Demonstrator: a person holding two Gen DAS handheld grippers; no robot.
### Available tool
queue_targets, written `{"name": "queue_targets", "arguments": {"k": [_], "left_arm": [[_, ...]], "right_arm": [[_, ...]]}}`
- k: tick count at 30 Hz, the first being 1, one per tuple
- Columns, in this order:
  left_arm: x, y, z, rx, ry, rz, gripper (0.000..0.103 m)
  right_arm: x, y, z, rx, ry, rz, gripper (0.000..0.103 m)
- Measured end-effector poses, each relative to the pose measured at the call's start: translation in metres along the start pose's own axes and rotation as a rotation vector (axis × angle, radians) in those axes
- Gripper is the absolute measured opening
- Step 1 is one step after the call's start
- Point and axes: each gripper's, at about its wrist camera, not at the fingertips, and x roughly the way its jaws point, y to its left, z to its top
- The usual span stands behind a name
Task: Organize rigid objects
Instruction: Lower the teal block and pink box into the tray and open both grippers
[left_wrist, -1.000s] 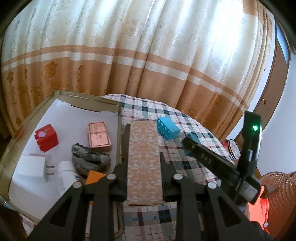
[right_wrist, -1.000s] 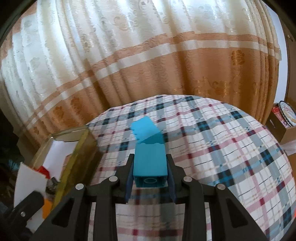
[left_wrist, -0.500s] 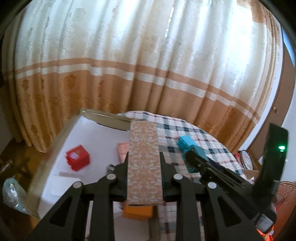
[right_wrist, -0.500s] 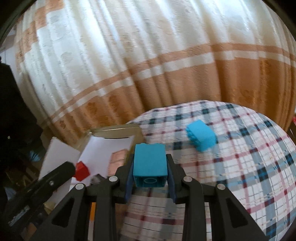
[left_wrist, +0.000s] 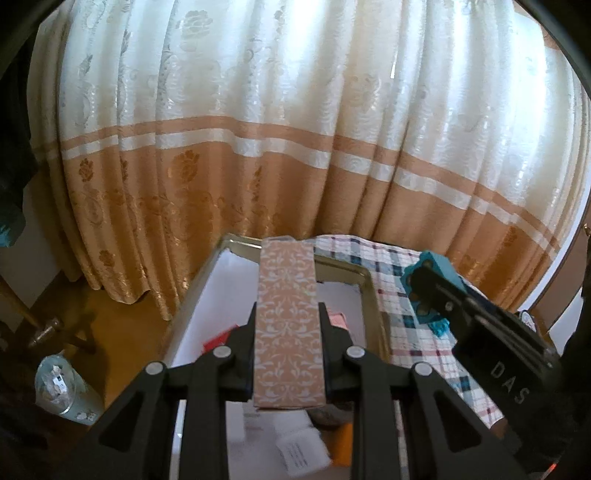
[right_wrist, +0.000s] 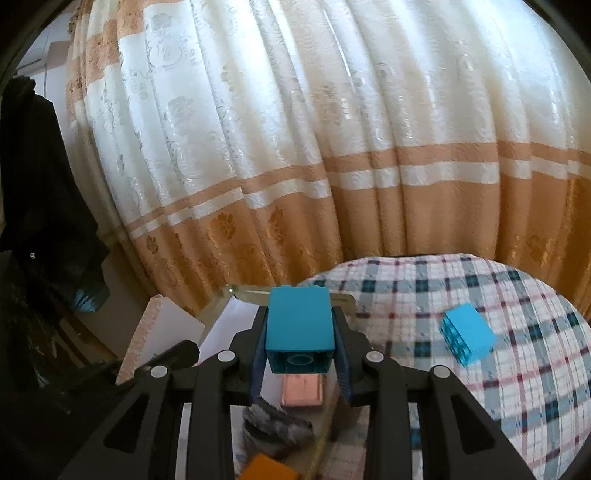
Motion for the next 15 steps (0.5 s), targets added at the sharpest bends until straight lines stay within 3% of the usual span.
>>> {"name": "queue_targets", "arguments": {"k": [15], "left_arm": [[0.063, 0.027, 0.014, -0.05, 0.194, 0.116, 0.024]], "right_arm": [[0.089, 0.011, 0.024, 0.001, 0.203, 0.031, 0.034]]}}
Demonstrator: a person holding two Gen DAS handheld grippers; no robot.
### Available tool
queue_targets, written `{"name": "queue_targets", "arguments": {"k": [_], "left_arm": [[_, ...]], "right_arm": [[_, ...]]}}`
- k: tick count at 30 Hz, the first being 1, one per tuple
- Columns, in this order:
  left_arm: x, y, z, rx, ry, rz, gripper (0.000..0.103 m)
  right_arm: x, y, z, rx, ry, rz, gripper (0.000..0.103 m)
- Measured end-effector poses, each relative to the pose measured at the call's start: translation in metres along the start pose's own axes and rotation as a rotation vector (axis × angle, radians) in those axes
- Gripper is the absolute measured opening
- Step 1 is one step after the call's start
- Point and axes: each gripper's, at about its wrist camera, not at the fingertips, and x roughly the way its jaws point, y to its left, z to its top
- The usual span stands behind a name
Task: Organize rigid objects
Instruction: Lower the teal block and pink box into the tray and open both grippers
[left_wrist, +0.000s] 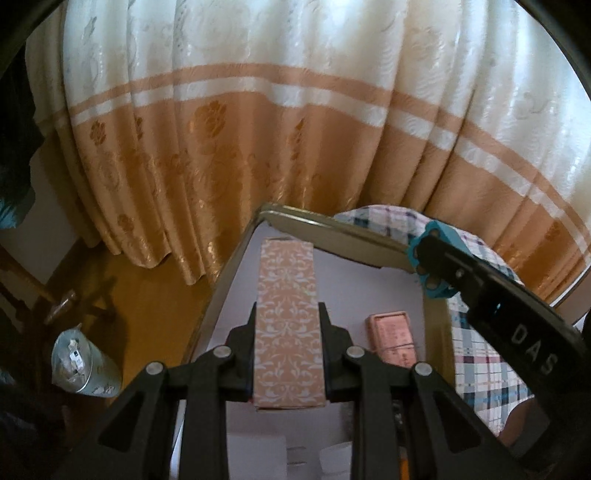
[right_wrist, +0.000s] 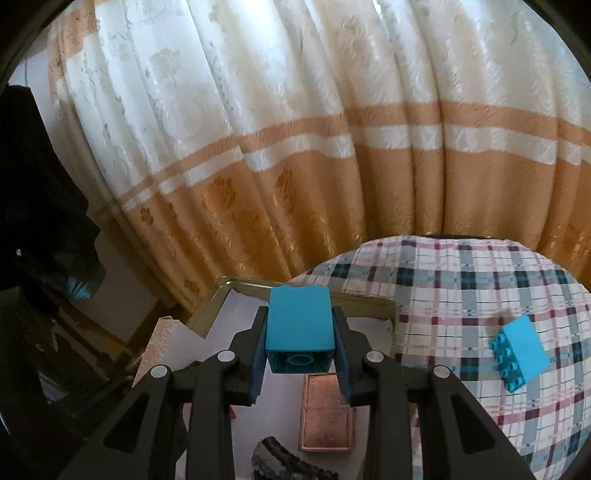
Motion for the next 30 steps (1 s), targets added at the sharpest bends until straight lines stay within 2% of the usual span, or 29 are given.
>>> {"name": "queue_targets", "arguments": {"k": [6, 13, 15, 16, 17, 18, 19, 22, 24, 30], "left_arm": [[0.01, 0.001, 0.001, 0.0, 0.031, 0.02, 0.024], [0.019, 0.003, 0.002, -0.012, 0.067, 0.055, 0.024], [0.021, -0.003, 0.001, 0.016, 0.081, 0.059, 0.026], [0.022, -0.005, 0.0, 0.028, 0.084, 0.062, 0.037], [0.021, -0.007, -0.001, 0.037, 0.083, 0.071, 0.046], [0.02, -0.008, -0.001, 0.039, 0.079, 0.081, 0.07], [0.017, -0.009, -0.001, 0.037, 0.07, 0.093, 0.084], [0.006, -0.013, -0.001, 0.028, 0.015, 0.092, 0.095], [0.002, -0.016, -0.002, 0.031, -0.005, 0.109, 0.102], [-0.003, -0.024, -0.009, 0.049, -0.036, 0.129, 0.102]], "right_arm": [[0.027, -0.001, 0.002, 0.026, 0.102, 0.049, 0.035], [0.039, -0.01, 0.001, 0.11, 0.16, 0.154, 0.035], [0.04, -0.012, -0.001, 0.137, 0.177, 0.185, 0.046], [0.039, -0.013, -0.002, 0.146, 0.179, 0.203, 0.059], [0.036, -0.014, -0.002, 0.153, 0.168, 0.214, 0.068], [0.032, -0.015, -0.003, 0.158, 0.151, 0.218, 0.069], [0.026, -0.017, -0.003, 0.165, 0.126, 0.225, 0.069], [0.008, -0.026, -0.004, 0.203, 0.06, 0.243, 0.069], [-0.002, -0.031, -0.005, 0.217, 0.024, 0.217, 0.07], [-0.027, -0.046, -0.017, 0.218, -0.078, 0.122, 0.07]]}}
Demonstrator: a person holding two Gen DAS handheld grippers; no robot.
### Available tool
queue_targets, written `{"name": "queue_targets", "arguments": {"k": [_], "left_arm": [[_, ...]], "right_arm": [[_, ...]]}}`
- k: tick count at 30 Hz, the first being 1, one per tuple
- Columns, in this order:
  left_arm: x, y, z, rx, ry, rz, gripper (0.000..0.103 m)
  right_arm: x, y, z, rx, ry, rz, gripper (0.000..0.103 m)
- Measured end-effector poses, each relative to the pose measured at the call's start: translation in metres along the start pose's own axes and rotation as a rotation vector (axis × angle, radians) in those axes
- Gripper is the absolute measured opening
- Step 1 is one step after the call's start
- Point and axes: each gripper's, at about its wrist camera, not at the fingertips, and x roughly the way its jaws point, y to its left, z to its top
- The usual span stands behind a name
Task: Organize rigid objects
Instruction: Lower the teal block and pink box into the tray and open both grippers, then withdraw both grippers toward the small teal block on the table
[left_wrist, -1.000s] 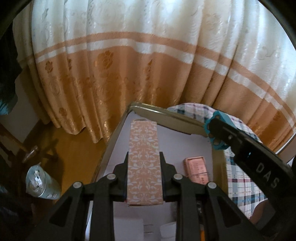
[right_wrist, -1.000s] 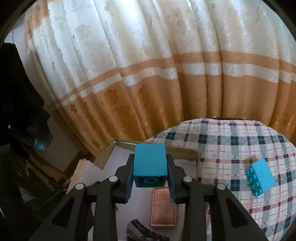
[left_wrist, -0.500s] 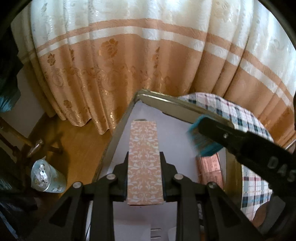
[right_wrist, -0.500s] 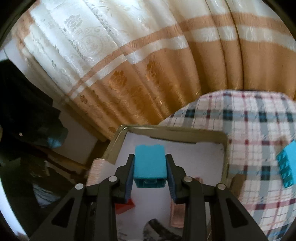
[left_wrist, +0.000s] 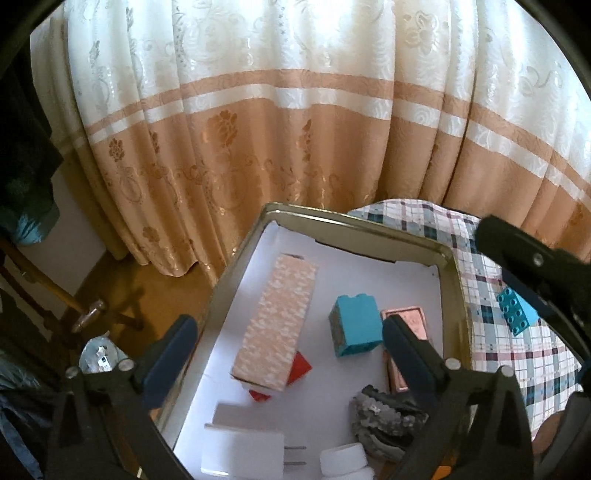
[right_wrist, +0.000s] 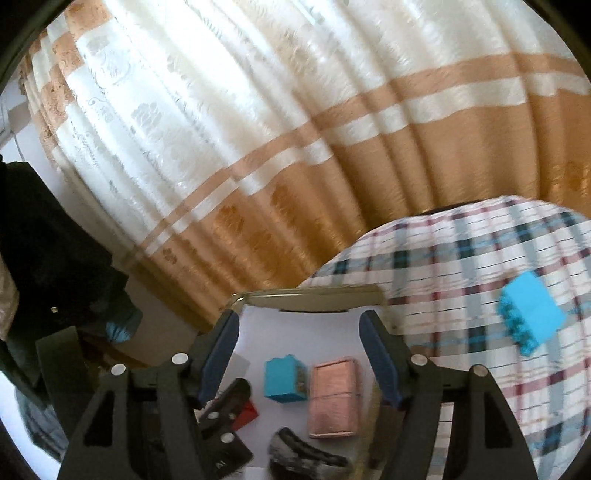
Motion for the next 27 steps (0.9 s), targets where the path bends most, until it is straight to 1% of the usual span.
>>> {"name": "queue_targets", "arguments": {"k": [3, 4, 5, 7, 9, 11, 13, 17, 23, 27], "left_arm": [[-0.006, -0.005, -0.004, 0.009, -0.013, -0.019, 0.102], [-0.008, -0.006, -0.005, 0.009, -0.015, -0.024, 0.102], [-0.01, -0.007, -0.007, 0.005, -0.021, -0.029, 0.102], [-0.015, -0.012, -0.011, -0.001, -0.037, -0.042, 0.102], [-0.019, -0.019, -0.015, 0.004, -0.053, -0.057, 0.102], [-0.023, -0.026, -0.019, 0.013, -0.071, -0.054, 0.102], [-0.026, -0.031, -0.022, 0.013, -0.092, -0.053, 0.102], [-0.038, -0.04, -0.03, -0.002, -0.154, -0.054, 0.102], [-0.044, -0.059, -0.037, 0.057, -0.186, -0.026, 0.102], [-0.047, -0.067, -0.041, 0.074, -0.195, -0.032, 0.102]], "right_arm": [[-0.02, -0.003, -0.007, -0.053, -0.081, -0.073, 0.07], [-0.027, -0.004, -0.01, -0.084, -0.116, -0.108, 0.072], [-0.033, -0.005, -0.013, -0.113, -0.147, -0.147, 0.078], [-0.045, -0.011, -0.019, -0.15, -0.203, -0.224, 0.083], [-0.056, -0.021, -0.023, -0.156, -0.252, -0.257, 0.083], [-0.064, -0.032, -0.026, -0.148, -0.284, -0.293, 0.083], [-0.07, -0.043, -0.027, -0.138, -0.3, -0.332, 0.083], [-0.075, -0.058, -0.031, -0.126, -0.312, -0.371, 0.083], [-0.08, -0.068, -0.037, -0.12, -0.314, -0.395, 0.083], [-0.085, -0.075, -0.041, -0.126, -0.306, -0.403, 0.083]]}}
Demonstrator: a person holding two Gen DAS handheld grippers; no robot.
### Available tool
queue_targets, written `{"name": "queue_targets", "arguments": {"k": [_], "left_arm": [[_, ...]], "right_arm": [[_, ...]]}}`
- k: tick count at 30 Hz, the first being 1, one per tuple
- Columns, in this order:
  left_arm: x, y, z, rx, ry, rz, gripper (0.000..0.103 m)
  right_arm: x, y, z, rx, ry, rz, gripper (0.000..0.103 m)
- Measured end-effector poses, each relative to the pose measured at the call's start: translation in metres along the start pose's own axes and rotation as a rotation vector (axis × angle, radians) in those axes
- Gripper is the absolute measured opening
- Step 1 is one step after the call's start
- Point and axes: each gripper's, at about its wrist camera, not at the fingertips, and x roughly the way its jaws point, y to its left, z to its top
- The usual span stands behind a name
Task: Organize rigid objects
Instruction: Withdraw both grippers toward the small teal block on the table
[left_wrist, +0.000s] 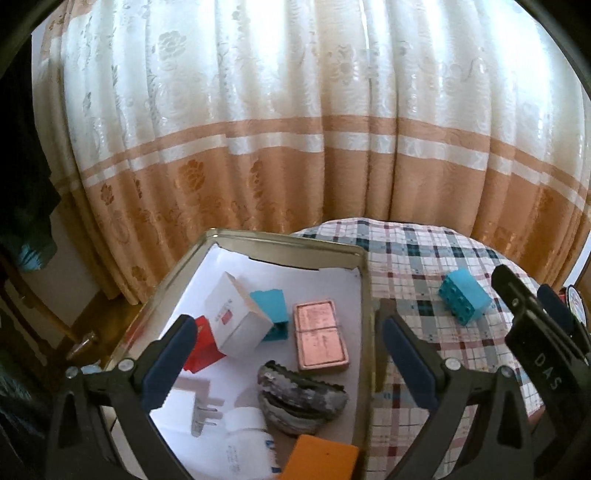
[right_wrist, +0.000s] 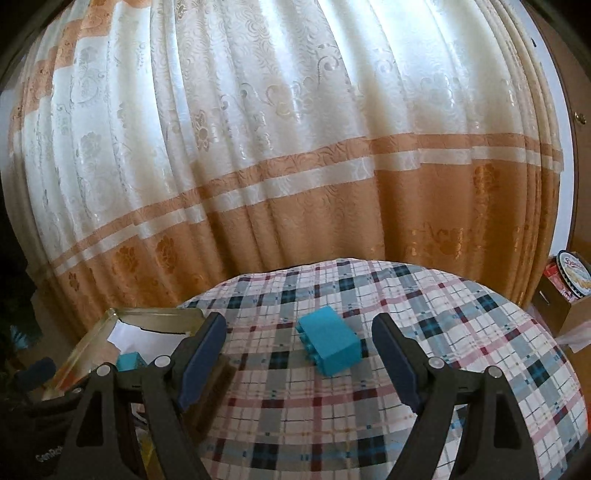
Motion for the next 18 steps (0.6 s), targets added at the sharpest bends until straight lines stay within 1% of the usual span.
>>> {"name": "queue_targets", "arguments": {"k": [6, 8, 13, 18], "left_arm": [[-0.004, -0.017, -0.003, 0.022, -0.007, -0.024, 0.102], [-0.007, -0.023, -0.005, 0.03, -0.02, -0.032, 0.102], [-0.013, -0.043, -0.01, 0.049, -0.04, -0.074, 0.102], [-0.016, -0.067, -0.016, 0.095, -0.054, -0.088, 0.101]], "right_arm": [[-0.003, -0.015, -0.002, -0.016, 0.008, -0.03, 0.083], [-0.004, -0.021, -0.002, -0.02, 0.01, -0.036, 0.083], [-0.006, -0.035, -0.001, -0.027, 0.013, -0.059, 0.083], [-0.006, -0.048, 0.0, -0.027, 0.018, -0.081, 0.083]]}}
